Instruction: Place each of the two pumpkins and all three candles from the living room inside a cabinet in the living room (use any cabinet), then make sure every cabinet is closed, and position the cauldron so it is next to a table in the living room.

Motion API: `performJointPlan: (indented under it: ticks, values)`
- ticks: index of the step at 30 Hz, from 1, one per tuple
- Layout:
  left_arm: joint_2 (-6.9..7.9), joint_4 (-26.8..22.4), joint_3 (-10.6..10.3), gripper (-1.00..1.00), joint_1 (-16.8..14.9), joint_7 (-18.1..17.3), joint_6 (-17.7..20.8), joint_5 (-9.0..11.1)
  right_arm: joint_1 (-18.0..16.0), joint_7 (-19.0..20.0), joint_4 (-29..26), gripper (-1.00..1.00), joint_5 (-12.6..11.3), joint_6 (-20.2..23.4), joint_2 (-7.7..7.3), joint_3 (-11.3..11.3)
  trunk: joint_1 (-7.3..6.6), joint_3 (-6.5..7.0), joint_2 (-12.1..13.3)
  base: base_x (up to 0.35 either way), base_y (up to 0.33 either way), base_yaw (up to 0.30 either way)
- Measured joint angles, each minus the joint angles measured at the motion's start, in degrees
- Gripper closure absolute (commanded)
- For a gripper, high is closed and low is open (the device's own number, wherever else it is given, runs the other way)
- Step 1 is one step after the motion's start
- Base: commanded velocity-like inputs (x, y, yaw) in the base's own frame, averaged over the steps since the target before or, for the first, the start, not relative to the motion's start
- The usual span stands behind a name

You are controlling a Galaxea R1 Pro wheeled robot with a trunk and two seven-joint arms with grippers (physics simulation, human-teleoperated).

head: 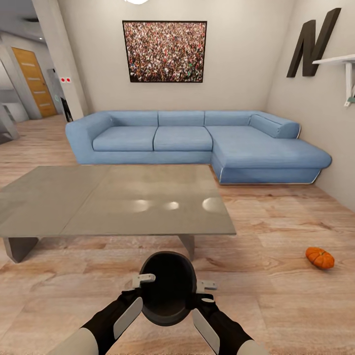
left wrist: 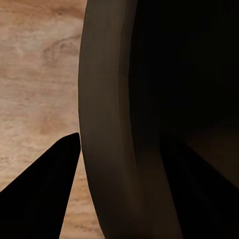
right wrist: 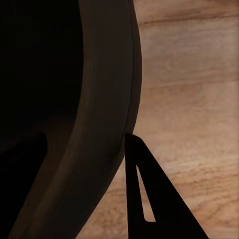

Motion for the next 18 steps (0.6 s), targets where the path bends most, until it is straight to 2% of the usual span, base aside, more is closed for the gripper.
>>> performJointPlan:
  ticks: [10,18]
  values:
    - [0.00,0.00,-0.01,1.00,0.00,0.00,0.00,-0.01,0.00,0.00,0.01,1.00,-0.01,-0.01,0.00,0.00,2.20,-1.80,-4.01,0.000,0.000,0.000]
    - [0.01,0.00,0.00,1.00,0.00,0.00,-0.01,0.05,0.00,-0.06,-0.02,1.00,-0.03,0.01,0.00,0.03,2.41,-3.57,-4.13,0.000,0.000,0.000]
